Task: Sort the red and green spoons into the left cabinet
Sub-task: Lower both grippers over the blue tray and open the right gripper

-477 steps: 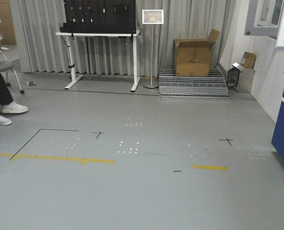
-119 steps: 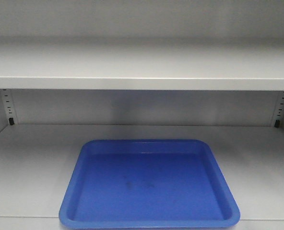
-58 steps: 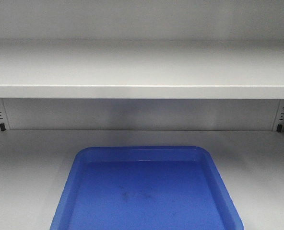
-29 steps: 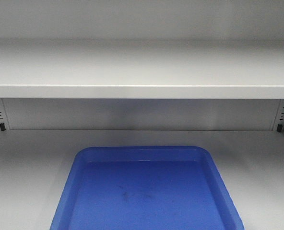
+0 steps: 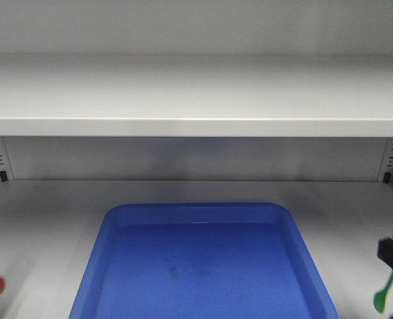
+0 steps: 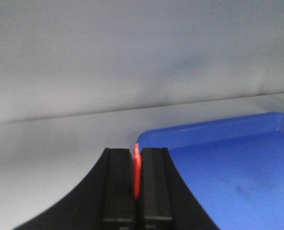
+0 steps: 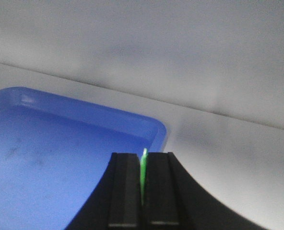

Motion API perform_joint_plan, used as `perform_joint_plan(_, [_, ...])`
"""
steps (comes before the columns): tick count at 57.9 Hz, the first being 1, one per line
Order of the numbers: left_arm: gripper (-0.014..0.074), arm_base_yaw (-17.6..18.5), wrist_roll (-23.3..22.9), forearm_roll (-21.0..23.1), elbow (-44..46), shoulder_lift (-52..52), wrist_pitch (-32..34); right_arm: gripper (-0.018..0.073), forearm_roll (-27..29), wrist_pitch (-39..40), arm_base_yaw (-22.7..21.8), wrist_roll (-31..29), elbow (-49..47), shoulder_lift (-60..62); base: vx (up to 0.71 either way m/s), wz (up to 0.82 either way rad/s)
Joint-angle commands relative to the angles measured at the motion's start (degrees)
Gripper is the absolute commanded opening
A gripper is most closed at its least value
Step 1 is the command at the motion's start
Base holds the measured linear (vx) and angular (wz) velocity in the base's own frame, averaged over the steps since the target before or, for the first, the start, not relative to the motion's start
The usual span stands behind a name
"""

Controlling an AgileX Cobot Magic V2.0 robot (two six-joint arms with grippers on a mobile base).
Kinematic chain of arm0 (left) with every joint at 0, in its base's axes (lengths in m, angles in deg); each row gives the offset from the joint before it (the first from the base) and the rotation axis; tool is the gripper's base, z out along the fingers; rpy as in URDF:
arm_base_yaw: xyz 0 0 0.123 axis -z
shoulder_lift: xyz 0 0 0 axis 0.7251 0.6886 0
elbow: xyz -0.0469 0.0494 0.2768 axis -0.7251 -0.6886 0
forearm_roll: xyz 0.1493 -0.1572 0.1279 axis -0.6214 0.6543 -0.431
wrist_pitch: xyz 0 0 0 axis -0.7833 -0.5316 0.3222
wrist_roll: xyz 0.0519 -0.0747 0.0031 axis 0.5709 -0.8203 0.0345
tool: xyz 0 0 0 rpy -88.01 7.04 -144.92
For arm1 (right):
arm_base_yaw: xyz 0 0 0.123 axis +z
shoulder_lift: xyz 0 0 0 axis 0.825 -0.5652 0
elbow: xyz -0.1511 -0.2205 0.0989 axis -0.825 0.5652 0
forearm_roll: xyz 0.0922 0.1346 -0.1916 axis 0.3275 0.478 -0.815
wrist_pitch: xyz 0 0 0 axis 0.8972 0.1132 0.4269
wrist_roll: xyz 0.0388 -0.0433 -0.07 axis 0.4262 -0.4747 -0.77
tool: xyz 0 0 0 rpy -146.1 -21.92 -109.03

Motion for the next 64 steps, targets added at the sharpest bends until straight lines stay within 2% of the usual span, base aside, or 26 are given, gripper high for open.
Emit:
perform_joint_plan(1, [-0.0006,2.2,0.4,0.7,5.5,4.1,5.5,-0.0001,4.4,3.2,-0.1,-3.2,-5.0,-3.6,0.0,0.0])
perform_joint_plan(10, [-0.0006,7.2,0.4,0.7,11.2,10.4,6.0,-0.0001,11.1,-1.0,-0.1,-9.5,-10.3,-10.9,0.0,0.0])
perform_joint_plan(16, [-0.0006,10.1,0.4,0.6,13.7,14.1,6.9,-0.0001,18.3,-3.7,-0.1,-15.9,-13.2,-15.3,0.0,0.0])
perform_joint_plan(24, [-0.0006,12.9,0.4,0.6,14.8,18.3,9.5,-0.0001,31.1,-7.0,-0.1,-27.4,-15.2,-20.0,0.0,0.0])
perform_joint_plan(34, [-0.0006,15.5,0.4,0.6,14.8,22.9,13.8,-0.0001,51.2,-12.5,-0.1,-44.1,-15.5,-24.9,0.0,0.0])
perform_joint_plan(36, [-0.0006,15.9,0.3,0.6,14.8,23.9,14.7,-0.0001,53.9,-13.4,-0.1,-46.3,-15.5,-25.7,0.0,0.0])
perform_joint_plan(44, [-0.0006,16.5,0.1,0.7,14.8,27.0,17.4,0.0,53.8,-19.3,-0.1,-49.9,-16.3,-29.1,0.0,0.0])
perform_joint_plan(53, [0.0,16.5,-1.9,0.8,14.8,29.5,19.4,0.0023,53.8,-19.5,-0.1,-50.1,-16.3,-31.3,0.0,0.0])
perform_joint_plan(59, [0.0035,16.5,-1.9,0.8,14.7,30.0,19.4,0.0078,53.8,-19.4,-0.1,-50.4,-16.3,-31.5,0.0,0.0])
perform_joint_plan(64, [0.009,16.5,-1.9,0.8,14.7,30.6,19.4,0.0162,53.8,-19.6,-0.1,-50.4,-16.3,-31.5,0.0,0.0])
